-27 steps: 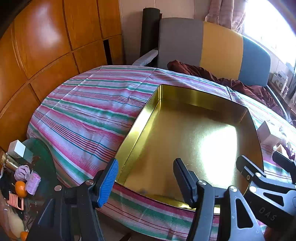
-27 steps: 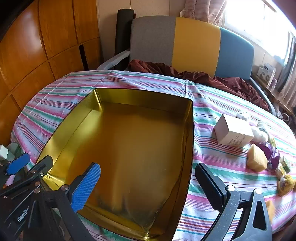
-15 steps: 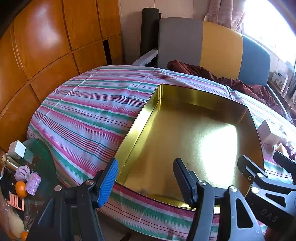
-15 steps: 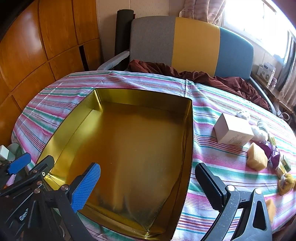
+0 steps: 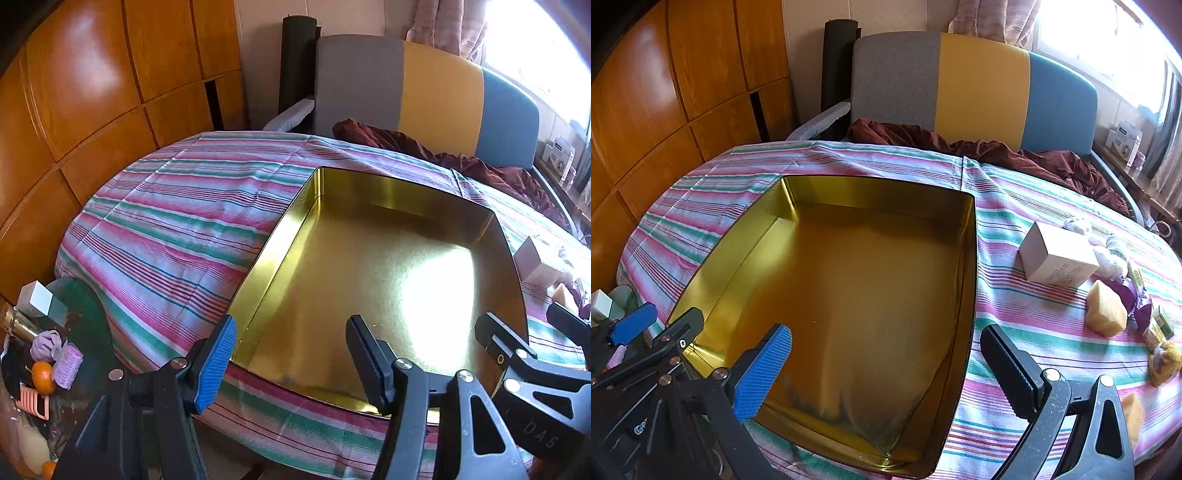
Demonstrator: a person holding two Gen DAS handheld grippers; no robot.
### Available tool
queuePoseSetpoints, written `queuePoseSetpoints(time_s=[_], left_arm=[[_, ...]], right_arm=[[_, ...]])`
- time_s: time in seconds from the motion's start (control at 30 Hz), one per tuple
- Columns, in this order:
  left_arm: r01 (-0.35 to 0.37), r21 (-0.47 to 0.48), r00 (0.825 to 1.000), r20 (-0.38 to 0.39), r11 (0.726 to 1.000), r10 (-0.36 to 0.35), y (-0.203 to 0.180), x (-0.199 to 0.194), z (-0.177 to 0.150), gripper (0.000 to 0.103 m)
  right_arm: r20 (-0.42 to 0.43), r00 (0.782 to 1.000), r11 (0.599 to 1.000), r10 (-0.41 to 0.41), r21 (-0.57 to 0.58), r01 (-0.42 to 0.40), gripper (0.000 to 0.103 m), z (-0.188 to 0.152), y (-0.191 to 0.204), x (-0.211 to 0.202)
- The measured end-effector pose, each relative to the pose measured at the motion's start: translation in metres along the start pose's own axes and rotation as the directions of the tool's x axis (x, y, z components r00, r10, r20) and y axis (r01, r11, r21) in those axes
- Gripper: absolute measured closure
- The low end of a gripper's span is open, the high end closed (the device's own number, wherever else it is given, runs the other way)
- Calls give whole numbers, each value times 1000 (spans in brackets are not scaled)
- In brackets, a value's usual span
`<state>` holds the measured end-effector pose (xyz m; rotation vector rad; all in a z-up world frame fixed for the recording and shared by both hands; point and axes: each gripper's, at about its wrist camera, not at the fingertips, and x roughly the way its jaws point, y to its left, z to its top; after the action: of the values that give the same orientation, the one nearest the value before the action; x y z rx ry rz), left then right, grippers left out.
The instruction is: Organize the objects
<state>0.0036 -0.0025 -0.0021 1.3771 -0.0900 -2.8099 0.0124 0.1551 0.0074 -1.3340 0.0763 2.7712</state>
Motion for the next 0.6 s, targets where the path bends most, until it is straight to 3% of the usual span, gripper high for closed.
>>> queuePoseSetpoints(time_s=[0.6], left_arm=[[2, -20, 1000, -5, 1000, -2, 3, 1, -1, 40]], right_arm=[[40, 999, 1000, 30, -10, -29, 0, -2, 1, -12]])
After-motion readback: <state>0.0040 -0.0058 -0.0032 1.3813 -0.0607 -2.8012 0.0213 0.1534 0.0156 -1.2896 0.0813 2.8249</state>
